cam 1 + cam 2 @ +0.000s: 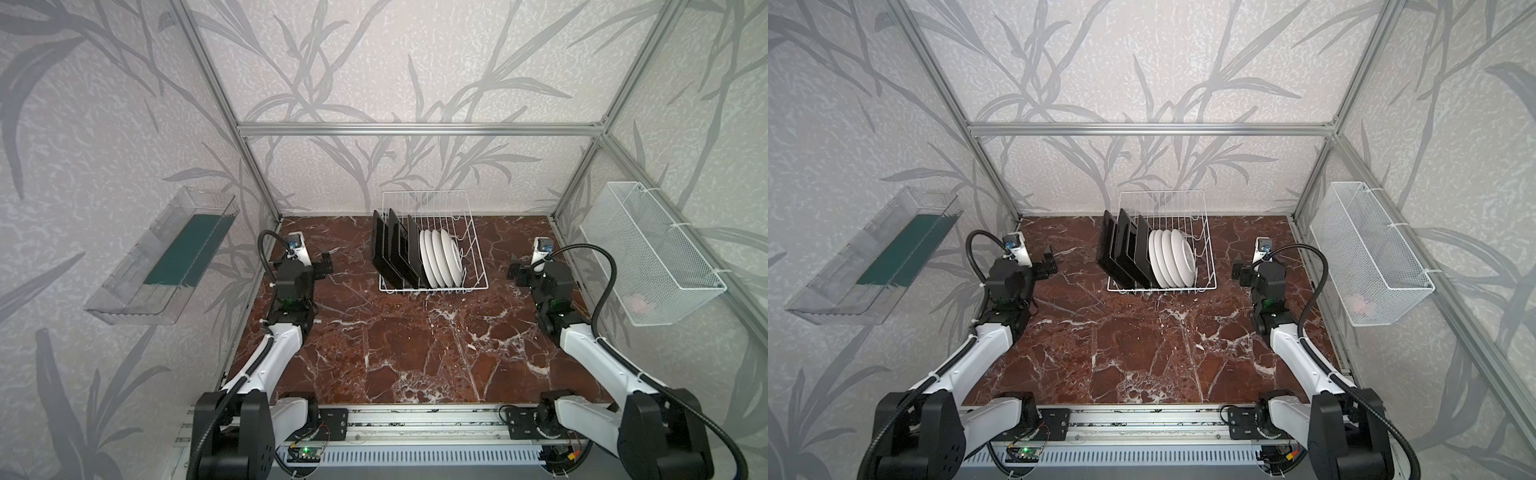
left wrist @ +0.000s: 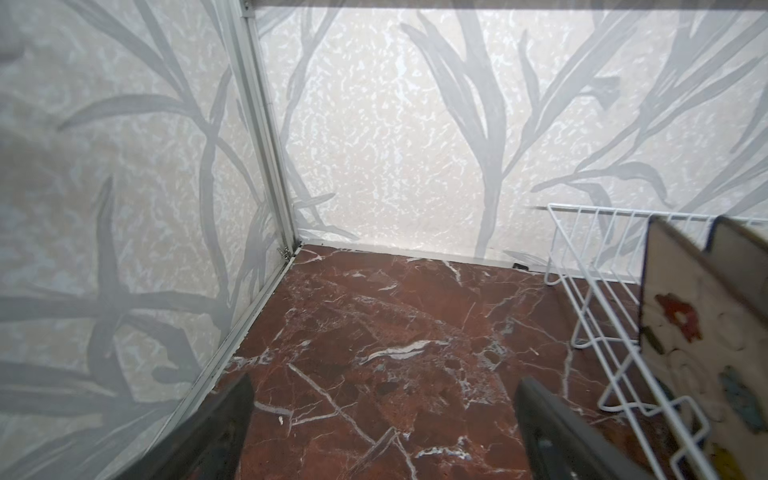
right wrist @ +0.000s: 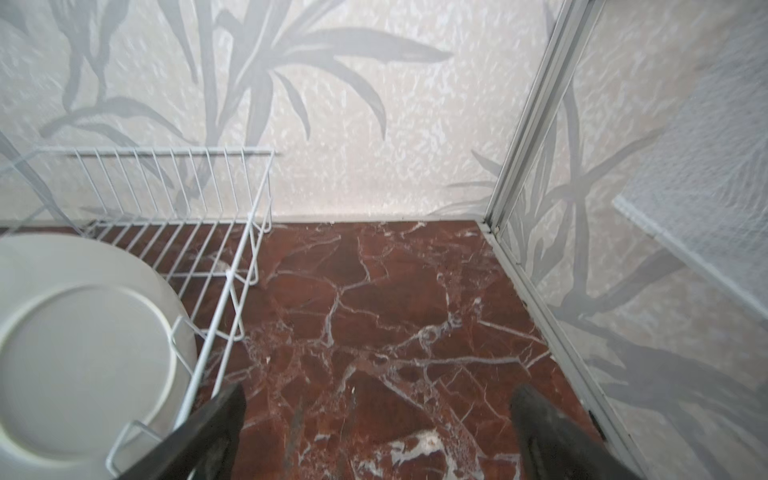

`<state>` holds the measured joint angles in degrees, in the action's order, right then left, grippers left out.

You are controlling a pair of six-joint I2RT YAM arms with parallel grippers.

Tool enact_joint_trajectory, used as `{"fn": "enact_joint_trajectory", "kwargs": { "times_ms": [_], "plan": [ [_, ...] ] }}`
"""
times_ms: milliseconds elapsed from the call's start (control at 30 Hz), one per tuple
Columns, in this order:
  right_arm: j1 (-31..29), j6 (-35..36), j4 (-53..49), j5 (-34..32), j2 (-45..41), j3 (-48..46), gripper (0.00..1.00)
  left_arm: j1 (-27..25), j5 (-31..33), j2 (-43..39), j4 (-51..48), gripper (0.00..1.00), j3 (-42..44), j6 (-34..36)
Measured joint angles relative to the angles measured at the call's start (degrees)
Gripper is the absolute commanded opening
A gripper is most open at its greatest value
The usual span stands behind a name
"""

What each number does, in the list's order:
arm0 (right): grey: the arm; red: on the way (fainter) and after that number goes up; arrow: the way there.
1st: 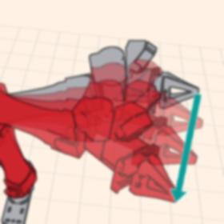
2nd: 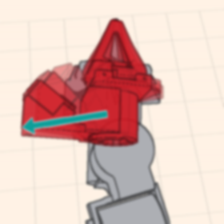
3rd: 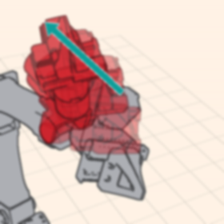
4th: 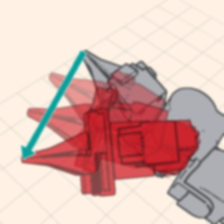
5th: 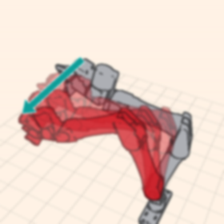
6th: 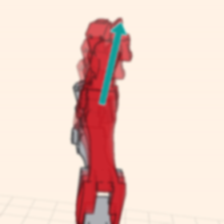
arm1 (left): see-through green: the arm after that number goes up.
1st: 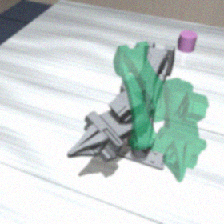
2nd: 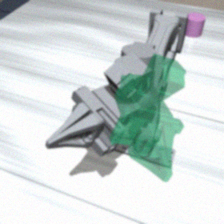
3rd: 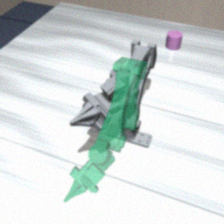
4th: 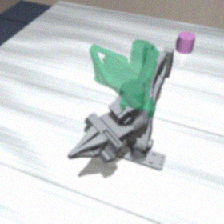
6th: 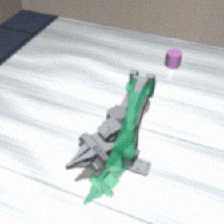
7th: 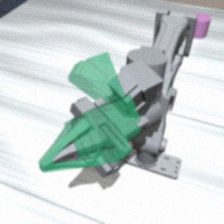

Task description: Unload the plates from the dish rack

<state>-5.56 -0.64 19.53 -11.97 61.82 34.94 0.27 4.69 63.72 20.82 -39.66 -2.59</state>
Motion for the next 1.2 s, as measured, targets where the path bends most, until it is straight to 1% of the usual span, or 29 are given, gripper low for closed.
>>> {"fn": "enact_joint_trajectory", "kwargs": {
  "times_ms": [67,167,267,367,567,667,800,933,1033,1100,1200],
  "plan": [
    [0.00,0.04,-3.80,1.36,-2.56,2.86,0.99,0.00,-2.14,-0.39,-7.91,0.99,-7.43,-0.20],
    [0.00,0.13,-10.69,5.55,-4.42,7.87,0.99,-0.02,-6.32,-0.33,-19.39,0.99,-16.96,-0.87],
    [0.00,0.28,-18.49,10.75,-4.31,13.46,0.99,-0.31,-10.01,0.37,-29.38,0.98,-23.96,-1.99],
    [0.00,0.37,-25.18,16.06,-3.80,18.27,0.99,-1.07,-13.03,2.40,-37.70,0.94,-29.62,-3.32],
    [0.00,1.36,-34.88,27.21,-2.47,24.17,0.99,-3.74,-17.88,9.22,-52.98,0.93,-40.22,-5.31],
    [0.00,1.46,-38.38,31.67,-1.36,26.32,0.99,-5.95,-18.36,13.18,-58.75,0.92,-44.98,-5.92],
    [0.00,1.31,-41.03,35.10,-0.31,28.04,0.99,-9.18,-18.45,18.27,-64.26,0.90,-49.37,-6.67],
    [-0.07,1.16,-43.15,36.65,0.48,28.83,0.99,-11.19,-19.91,24.17,-68.37,0.83,-53.22,-8.39],
    [-0.07,1.18,-44.94,37.18,1.07,29.40,0.99,-11.85,-21.53,29.68,-72.13,0.77,-57.94,-9.31],
    [-0.07,1.18,-45.90,37.53,1.14,29.42,0.99,-11.91,-22.36,33.33,-74.31,0.75,-61.02,-9.75],
    [-0.11,1.16,-46.69,37.70,1.11,29.42,0.99,-12.09,-23.45,36.59,-76.22,0.74,-62.99,-10.14]
  ]
}}
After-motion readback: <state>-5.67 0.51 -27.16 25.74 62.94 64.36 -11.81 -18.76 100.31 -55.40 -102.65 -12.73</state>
